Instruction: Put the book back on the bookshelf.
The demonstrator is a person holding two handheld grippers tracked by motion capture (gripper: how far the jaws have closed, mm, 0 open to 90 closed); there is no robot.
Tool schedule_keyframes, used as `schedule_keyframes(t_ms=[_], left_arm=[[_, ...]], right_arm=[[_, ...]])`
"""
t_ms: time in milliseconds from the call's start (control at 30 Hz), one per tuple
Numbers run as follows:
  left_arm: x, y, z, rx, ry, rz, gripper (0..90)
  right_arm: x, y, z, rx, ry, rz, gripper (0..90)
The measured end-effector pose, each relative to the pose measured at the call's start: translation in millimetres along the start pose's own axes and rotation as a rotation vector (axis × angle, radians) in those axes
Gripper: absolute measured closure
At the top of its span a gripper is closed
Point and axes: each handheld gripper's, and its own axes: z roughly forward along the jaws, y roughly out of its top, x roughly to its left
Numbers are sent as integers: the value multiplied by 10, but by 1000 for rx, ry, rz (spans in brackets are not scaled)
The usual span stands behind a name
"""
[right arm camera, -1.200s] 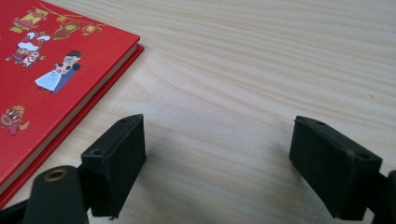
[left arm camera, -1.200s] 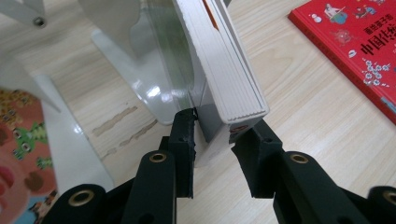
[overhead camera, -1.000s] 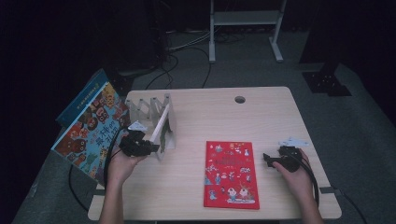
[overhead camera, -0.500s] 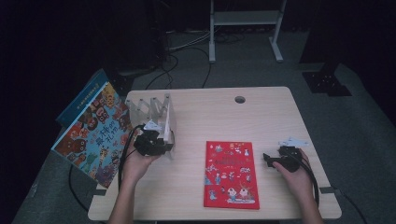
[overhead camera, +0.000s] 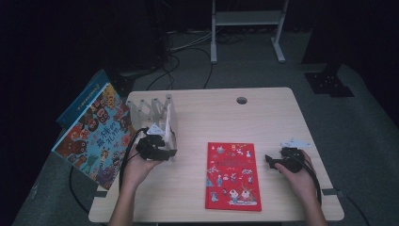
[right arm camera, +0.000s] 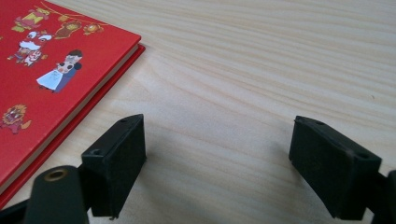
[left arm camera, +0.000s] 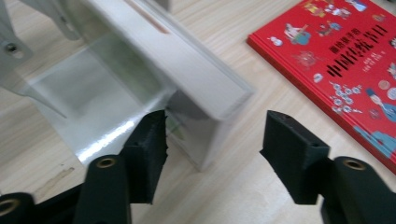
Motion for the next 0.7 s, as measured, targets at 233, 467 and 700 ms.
schedule_keyframes(t_ms=[233,467,700], left_arm=[[-99,-125,-68,-2,-26,13,334],[-296,-157,-82,3,-87,60,312],[-518,26,87,18,-135,142,257]], right_arm=[[27,12,-33,14,0,-11,266],[151,114,-139,-6,30,-18,281],[302,243,-109,-12,67,-38,284]])
